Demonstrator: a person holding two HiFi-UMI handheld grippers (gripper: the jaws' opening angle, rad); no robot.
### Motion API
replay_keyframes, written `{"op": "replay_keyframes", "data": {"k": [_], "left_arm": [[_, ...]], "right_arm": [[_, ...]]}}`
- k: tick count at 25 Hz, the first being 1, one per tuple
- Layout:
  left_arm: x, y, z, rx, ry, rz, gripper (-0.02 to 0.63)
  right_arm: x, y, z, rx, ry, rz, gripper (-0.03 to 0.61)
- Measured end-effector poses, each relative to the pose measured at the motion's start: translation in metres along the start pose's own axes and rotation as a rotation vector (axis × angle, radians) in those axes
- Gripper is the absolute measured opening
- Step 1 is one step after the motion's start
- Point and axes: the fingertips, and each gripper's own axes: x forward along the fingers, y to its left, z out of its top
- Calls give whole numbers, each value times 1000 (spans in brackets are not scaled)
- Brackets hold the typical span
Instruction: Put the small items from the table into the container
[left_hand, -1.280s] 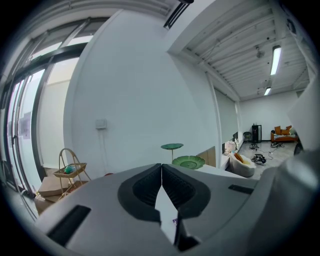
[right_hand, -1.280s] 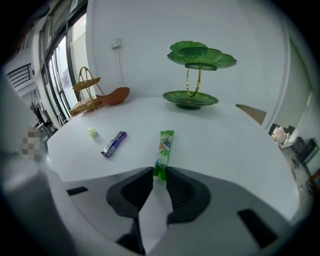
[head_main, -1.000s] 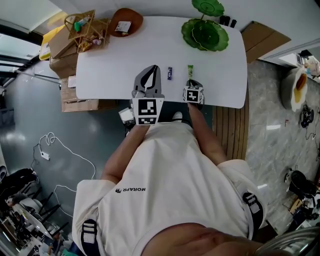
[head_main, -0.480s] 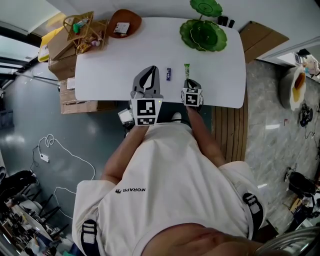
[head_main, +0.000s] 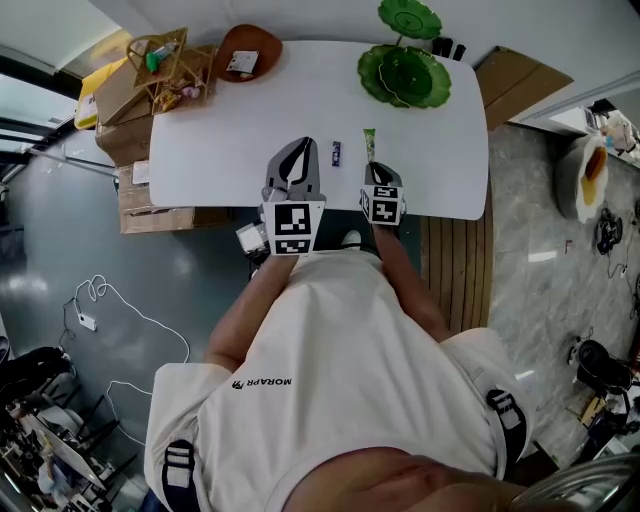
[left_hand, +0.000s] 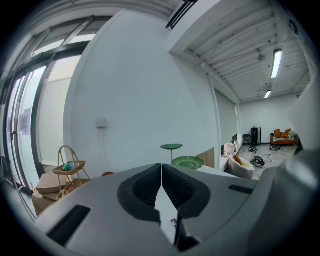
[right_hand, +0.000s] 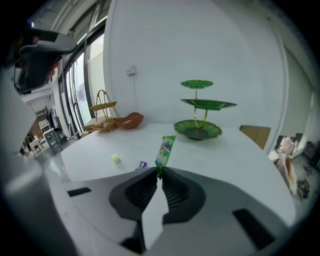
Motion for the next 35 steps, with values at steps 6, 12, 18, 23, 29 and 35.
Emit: {"op": "replay_keyframes", "data": {"k": [6,12,18,23,29,35], "left_arm": [[2,1,1,0,-6,-5,5],[1,1,3,1,-8,-14,5],[2,0,6,1,-16,-21,5],[0,0,8,5,-19,-20,5],[1,-3,9,8,-19,-22,5],[-2,-5,8,10,-19,-15,5]], "right_arm": [[-20,4,35,4,-86,3,40],[-40,8,63,6,-150,15,40],[-57,8,92,7,-218,12,40],[-68,2,114,-3,-267,-1,39],[-71,-16,131,-7,-296,-23,40],[-73,-38,147,-3,-328,-57,40]]}}
